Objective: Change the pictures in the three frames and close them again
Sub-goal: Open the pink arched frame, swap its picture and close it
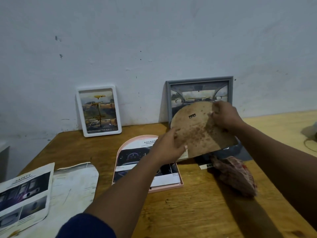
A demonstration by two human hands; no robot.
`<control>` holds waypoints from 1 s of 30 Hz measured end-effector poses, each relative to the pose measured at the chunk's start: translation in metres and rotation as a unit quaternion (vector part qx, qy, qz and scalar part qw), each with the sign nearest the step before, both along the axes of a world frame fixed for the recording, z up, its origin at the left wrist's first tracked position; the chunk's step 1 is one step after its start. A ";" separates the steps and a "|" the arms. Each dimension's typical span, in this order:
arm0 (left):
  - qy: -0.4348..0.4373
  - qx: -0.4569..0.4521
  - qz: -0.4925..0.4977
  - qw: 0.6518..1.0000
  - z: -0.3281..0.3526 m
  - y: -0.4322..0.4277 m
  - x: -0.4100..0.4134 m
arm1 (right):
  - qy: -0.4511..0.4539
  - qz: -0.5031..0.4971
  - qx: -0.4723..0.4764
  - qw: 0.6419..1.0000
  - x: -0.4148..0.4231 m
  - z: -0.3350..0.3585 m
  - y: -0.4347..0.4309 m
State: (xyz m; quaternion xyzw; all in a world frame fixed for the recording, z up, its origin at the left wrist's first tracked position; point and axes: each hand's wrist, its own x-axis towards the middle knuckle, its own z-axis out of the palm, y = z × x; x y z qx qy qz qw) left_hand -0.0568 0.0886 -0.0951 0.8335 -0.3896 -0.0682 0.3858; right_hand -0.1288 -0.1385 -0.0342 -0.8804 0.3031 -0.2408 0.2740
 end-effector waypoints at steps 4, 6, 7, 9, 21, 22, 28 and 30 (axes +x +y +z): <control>-0.037 0.068 -0.013 0.997 -0.011 -0.006 -0.004 | 0.077 -0.004 0.026 0.997 0.001 -0.016 -0.017; -0.045 0.095 -0.016 0.994 -0.013 -0.005 -0.002 | 0.117 0.001 0.032 0.993 0.000 -0.020 -0.021; -0.047 0.108 -0.019 0.993 -0.014 -0.004 -0.001 | 0.119 0.009 0.051 0.991 0.000 -0.023 -0.021; -0.065 0.130 -0.019 0.989 -0.016 -0.002 -0.001 | 0.103 0.040 0.116 0.987 -0.003 -0.030 -0.019; -0.218 0.233 0.014 0.948 -0.024 0.018 0.003 | 0.043 -0.033 -0.092 0.994 -0.048 -0.075 0.018; -0.223 0.236 0.016 0.946 -0.024 0.019 0.003 | 0.060 -0.027 -0.100 0.993 -0.055 -0.077 0.022; -0.221 0.266 0.031 0.938 -0.020 0.021 -0.008 | 0.069 -0.001 -0.115 0.991 -0.100 -0.094 0.055; -0.214 0.274 0.024 0.937 -0.019 0.020 -0.015 | 0.075 0.001 -0.107 0.991 -0.110 -0.097 0.062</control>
